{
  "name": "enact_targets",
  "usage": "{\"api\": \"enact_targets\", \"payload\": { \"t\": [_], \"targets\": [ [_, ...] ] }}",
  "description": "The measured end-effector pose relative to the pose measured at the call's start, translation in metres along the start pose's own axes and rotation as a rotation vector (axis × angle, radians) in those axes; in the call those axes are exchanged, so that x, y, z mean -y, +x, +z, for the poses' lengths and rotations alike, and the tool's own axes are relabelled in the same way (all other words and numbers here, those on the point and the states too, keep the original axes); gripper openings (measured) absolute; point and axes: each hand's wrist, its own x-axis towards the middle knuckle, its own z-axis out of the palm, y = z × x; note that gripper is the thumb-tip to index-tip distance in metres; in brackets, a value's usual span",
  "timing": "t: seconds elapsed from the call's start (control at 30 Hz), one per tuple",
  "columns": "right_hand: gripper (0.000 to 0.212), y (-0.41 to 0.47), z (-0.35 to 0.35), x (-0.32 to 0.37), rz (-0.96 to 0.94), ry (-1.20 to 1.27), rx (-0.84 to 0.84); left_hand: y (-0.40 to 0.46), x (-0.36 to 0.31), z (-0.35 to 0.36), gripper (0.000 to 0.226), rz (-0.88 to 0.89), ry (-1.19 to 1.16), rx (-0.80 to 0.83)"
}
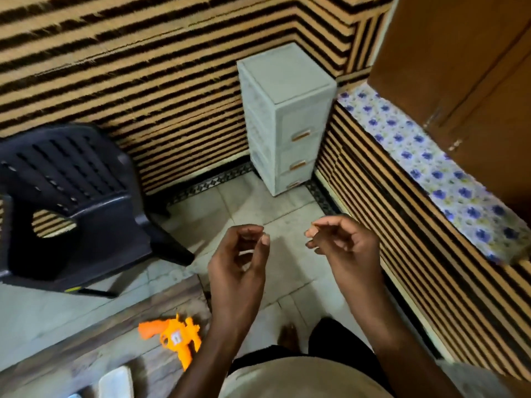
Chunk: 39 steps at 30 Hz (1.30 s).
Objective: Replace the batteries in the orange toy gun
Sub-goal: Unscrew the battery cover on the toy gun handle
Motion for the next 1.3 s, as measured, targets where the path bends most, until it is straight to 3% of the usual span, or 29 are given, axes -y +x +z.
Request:
{"api": "enact_targets", "payload": {
  "t": [0.37,0.6,0.87,1.1,1.3],
  "targets": [
    [0.01,0.191,0.157,-0.001,-0.041,-0.095,0.609,0.157,0.032,-0.026,0.003,-0.172,0.122,-0.497],
    [0.013,0.277,0.283,0.029,-0.064,-0.196,1.093,0.223,0.016,-0.044,0.004,-0.306,0.108,-0.969],
    [0.009,0.246,0.398,0.027,-0.063,-0.177,1.446,0.22,0.038,-0.1,0.006,-0.392,0.125,-1.38],
    [0.014,0.172,0.46,0.021,-0.257,-0.248,1.749,0.186,0.053,-0.16,0.009,-0.441,0.11,-1.591],
    [0.01,0.112,0.52,0.005,-0.282,-0.269,1.895,0.156,0.065,-0.205,0.007,-0.496,0.097,-1.76]
  ]
}}
